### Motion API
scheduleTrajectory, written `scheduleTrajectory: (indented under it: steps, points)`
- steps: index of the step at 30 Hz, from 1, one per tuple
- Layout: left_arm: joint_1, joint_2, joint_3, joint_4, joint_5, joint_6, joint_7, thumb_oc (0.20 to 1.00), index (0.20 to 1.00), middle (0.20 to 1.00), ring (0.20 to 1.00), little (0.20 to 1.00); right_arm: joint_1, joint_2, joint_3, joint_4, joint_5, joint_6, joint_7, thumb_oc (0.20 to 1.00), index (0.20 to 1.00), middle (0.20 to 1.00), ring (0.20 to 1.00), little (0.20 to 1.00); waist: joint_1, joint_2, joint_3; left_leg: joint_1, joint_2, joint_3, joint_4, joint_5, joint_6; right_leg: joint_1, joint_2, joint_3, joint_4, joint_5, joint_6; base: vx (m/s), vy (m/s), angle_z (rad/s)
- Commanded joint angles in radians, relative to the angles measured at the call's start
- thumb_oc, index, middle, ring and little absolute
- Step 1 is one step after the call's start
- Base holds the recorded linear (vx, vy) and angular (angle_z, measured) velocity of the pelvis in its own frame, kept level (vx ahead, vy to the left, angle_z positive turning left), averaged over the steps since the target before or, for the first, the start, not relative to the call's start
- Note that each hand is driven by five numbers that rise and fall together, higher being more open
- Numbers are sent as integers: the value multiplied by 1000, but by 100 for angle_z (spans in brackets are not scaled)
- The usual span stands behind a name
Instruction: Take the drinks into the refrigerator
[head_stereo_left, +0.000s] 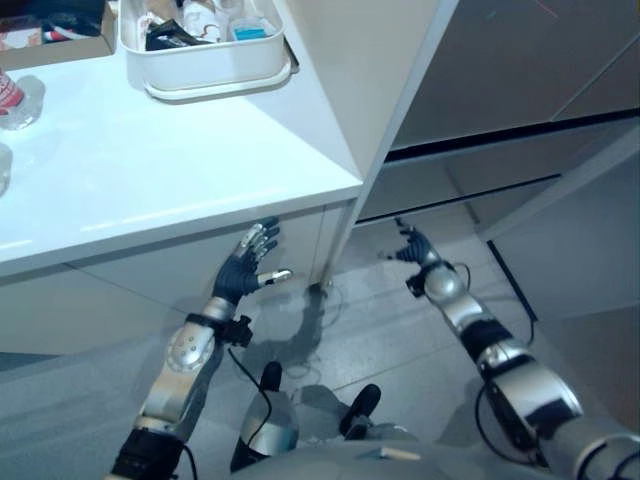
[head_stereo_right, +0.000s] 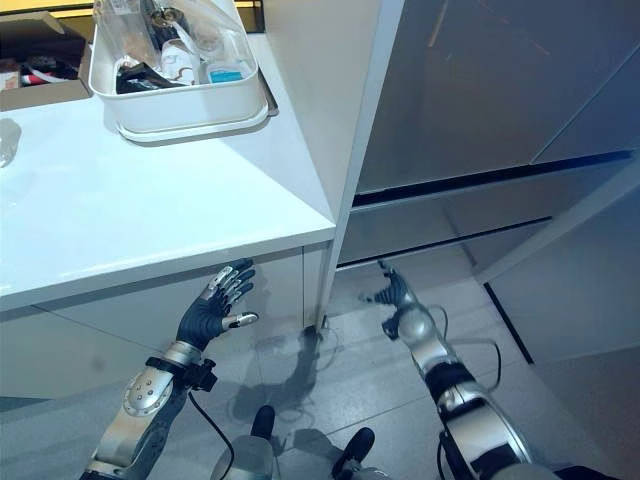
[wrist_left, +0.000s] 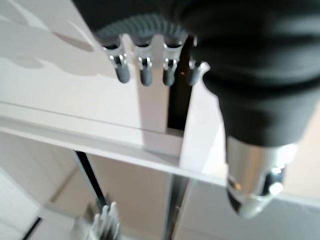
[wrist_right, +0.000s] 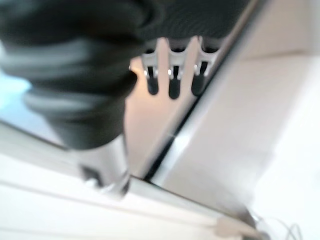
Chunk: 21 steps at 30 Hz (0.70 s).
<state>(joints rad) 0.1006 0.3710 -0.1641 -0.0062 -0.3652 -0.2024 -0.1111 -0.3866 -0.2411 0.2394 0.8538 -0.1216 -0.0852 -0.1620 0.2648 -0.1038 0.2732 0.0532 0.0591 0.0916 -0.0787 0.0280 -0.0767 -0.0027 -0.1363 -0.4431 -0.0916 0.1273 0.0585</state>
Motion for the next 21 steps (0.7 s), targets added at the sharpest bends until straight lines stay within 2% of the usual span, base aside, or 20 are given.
scheduleTrajectory:
  steps: [1, 7, 8, 10, 11, 12, 13, 14, 15, 16, 17, 21]
  points:
    - [10, -52, -9, 32, 19, -26, 31, 1000, 1000, 1000, 1000, 1000, -2, -10, -38, 4, 92, -37, -27, 1000, 1000, 1000, 1000, 1000, -16, 5, -37, -27, -61, -1, -9, -46, 46, 67, -75, -23, 45, -27, 98, 19, 9, -15]
    - [-35, -121, -5, 329, 34, -1, 80, 1000, 1000, 1000, 1000, 1000, 126, 75, -101, 201, 226, -36, -16, 1000, 1000, 1000, 1000, 1000, -65, 22, -54, 1, -58, 22, -9, -55, 43, 75, -72, -5, 46, -33, 96, 24, 11, -11]
    - [-37, -121, -5, 331, 34, -2, 80, 1000, 1000, 1000, 1000, 1000, 125, 74, -102, 201, 226, -36, -16, 1000, 1000, 1000, 1000, 1000, -67, 21, -55, -4, -61, 21, -9, -51, 45, 72, -74, -6, 46, -30, 96, 4, 7, -4]
    - [-84, -142, 0, 496, 121, 3, 134, 1000, 1000, 1000, 1000, 1000, 168, 97, -112, 275, 239, -32, -20, 1000, 1000, 1000, 1000, 1000, -88, 28, -63, 6, -58, 33, -9, -55, 42, 74, -70, 6, 45, -35, 95, 8, 13, -10]
    - [-84, -143, 0, 497, 121, 3, 134, 1000, 1000, 1000, 1000, 1000, 168, 97, -112, 275, 239, -32, -20, 1000, 1000, 1000, 1000, 1000, -88, 28, -63, 5, -58, 33, -9, -55, 42, 74, -70, 6, 45, -35, 95, 27, 16, -16]
    - [-112, -167, 13, 648, 175, 14, 163, 1000, 1000, 1000, 1000, 1000, 197, 112, -111, 344, 233, -24, -8, 1000, 1000, 1000, 1000, 1000, -103, 32, -71, 16, -55, 42, -9, -59, 40, 78, -67, 14, 46, -37, 94, 22, 10, -11]
    - [-112, -168, 14, 648, 175, 13, 163, 1000, 1000, 1000, 1000, 1000, 196, 112, -111, 344, 233, -24, -8, 1000, 1000, 1000, 1000, 1000, -103, 32, -71, 15, -55, 42, -9, -59, 40, 77, -67, 14, 46, -37, 94, 37, 18, -8]
    - [-150, -199, 42, 829, 201, 32, 201, 1000, 1000, 1000, 1000, 1000, 216, 122, -101, 386, 220, -16, -5, 1000, 1000, 1000, 1000, 1000, -116, 36, -77, 24, -53, 51, -9, -61, 39, 82, -64, 22, 47, -41, 92, 33, 2, -6]
    - [-172, -209, 61, 932, 212, 47, 217, 1000, 1000, 1000, 1000, 1000, 228, 131, -104, 405, 222, -13, -7, 1000, 1000, 1000, 1000, 1000, -123, 38, -80, 32, -50, 56, -9, -67, 37, 87, -60, 27, 48, -46, 91, 26, 5, -6]
    - [-175, -209, 61, 934, 212, 46, 217, 1000, 1000, 1000, 1000, 1000, 227, 131, -104, 405, 222, -13, -7, 1000, 1000, 1000, 1000, 1000, -125, 37, -82, 28, -52, 55, -9, -64, 38, 83, -62, 26, 47, -43, 91, 47, 7, -5]
    - [-206, -214, 63, 1050, 285, 59, 236, 1000, 1000, 1000, 1000, 1000, 241, 135, -98, 430, 212, -8, -11, 1000, 1000, 1000, 1000, 1000, -141, 38, -94, 35, -52, 61, -9, -68, 37, 84, -57, 34, 50, -48, 88, 47, 13, -13]
    - [-218, -224, 103, 1226, 323, 89, 244, 1000, 1000, 1000, 1000, 1000, 268, 150, -81, 461, 188, 1, -7, 1000, 1000, 1000, 1000, 1000, -156, 42, -111, 53, -49, 72, -9, -76, 34, 98, -50, 45, 48, -54, 84, 45, 2, -15]
